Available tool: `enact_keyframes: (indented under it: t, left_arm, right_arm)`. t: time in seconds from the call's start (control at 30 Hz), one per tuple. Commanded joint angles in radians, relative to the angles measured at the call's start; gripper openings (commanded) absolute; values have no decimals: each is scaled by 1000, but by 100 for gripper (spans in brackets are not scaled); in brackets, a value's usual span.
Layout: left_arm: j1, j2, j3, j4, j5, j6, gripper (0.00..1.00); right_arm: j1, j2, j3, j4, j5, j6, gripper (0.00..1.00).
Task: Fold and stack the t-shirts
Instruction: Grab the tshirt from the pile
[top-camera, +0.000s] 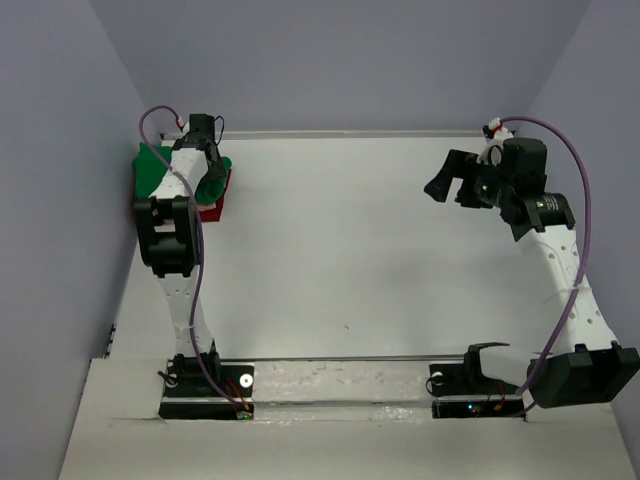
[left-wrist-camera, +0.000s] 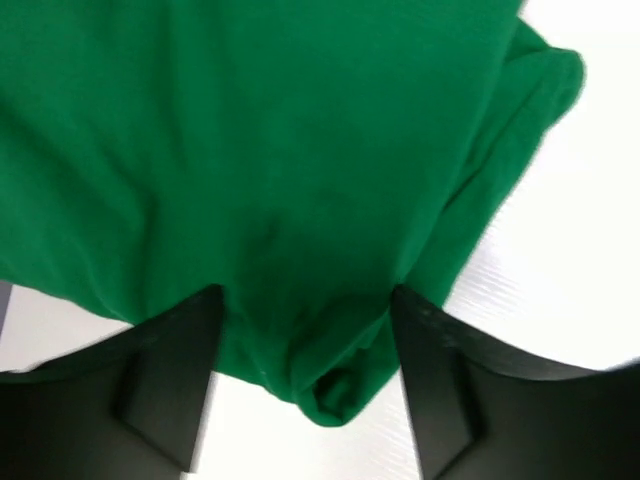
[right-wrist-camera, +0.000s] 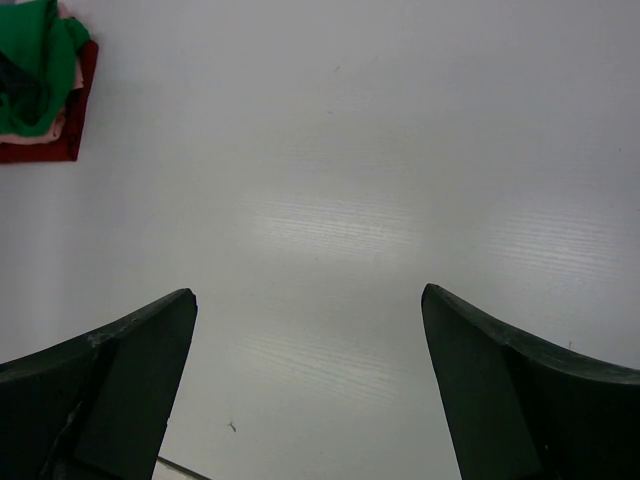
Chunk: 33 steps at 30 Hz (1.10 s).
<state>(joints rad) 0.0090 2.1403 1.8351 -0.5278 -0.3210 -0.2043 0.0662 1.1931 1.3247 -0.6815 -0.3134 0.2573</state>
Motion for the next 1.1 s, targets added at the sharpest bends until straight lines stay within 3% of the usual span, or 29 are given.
enact_keyframes:
  t: [0.0,0.13,0.53,0.6,0.63,0.7,0.77,1.07]
  left_arm:
    - [19,-14,39,-20,-42,-17,70]
    - [22,3,52,-32,-46,-20,54]
    - [26,20,66,-29,-18,-15,53]
    - [26,23,69,-28,-13,-15,43]
    - [26,23,67,-28,-7,-14,26]
    - [26,17,69,-29,-4,-20,4]
    - [25,7,66,-24,-3,-20,0]
    - [8,-152,35,25,0,12,0]
  right_arm:
    - [4,8,-4,26,2,-13,100]
    - [4,3,-8,27,2,-13,100]
    - [4,-6,-16,36,-1,-13,100]
    - [4,-9,-19,37,-1,-12,100]
    - [4,-9,-21,40,-1,-12,100]
    - [4,-6,-24,40,-4,-12,100]
    - [4,-3,-27,43,-9,-9,100]
    - [4,10,-58,62,-23,0,100]
